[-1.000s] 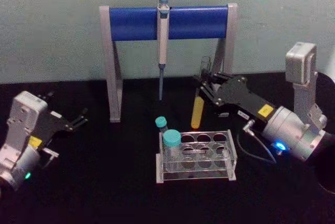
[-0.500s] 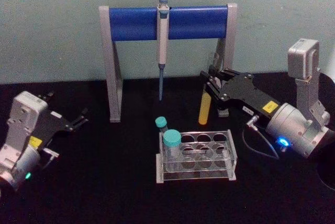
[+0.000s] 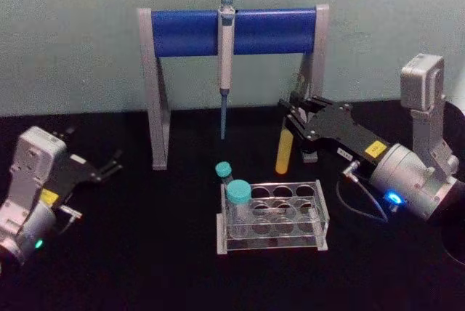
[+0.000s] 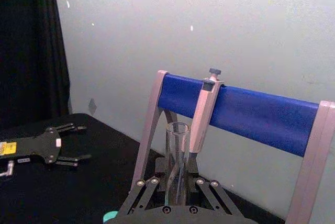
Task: Pick up the test tube from the test tube rack, shake it, then place it back into the test tube rack.
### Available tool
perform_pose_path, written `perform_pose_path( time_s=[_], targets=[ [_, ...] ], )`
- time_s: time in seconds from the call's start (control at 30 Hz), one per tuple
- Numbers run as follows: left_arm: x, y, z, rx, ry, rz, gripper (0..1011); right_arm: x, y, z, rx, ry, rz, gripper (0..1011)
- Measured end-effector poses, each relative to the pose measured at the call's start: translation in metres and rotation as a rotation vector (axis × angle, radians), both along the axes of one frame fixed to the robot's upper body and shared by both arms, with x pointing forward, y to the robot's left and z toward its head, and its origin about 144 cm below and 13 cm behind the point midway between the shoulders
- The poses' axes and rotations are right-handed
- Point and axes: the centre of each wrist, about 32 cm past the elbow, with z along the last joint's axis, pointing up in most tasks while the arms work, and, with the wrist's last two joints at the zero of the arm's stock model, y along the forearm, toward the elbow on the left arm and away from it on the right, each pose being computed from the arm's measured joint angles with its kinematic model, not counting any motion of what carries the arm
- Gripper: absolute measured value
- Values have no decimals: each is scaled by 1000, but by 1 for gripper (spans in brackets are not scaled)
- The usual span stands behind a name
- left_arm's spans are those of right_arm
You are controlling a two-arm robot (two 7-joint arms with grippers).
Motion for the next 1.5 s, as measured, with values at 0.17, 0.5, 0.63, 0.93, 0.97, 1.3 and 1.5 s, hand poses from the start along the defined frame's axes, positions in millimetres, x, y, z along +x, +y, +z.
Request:
perform_pose_path(
  time_s=[0.17,0.5,0.63,0.93,0.97,1.3,1.5],
  targets=[
    [0,0,0,0,0,0,1001,0,1,0,1,1,3,234],
    [0,0,0,0,0,0,1001,-3,1,1,7,6,17,234],
    [0,0,0,0,0,0,1001,-7,0,3,14,6,38,234],
    [0,0,0,0,0,0,1001,-16,-2,5,32,13,99,234],
    [0,0,0,0,0,0,1001,-17,-2,5,32,15,107,234],
    [0,0,0,0,0,0,1002,-25,-6,-1,18,31,172,234],
    [0,0,0,0,0,0,1002,-26,-5,-6,9,44,180,234]
  ],
)
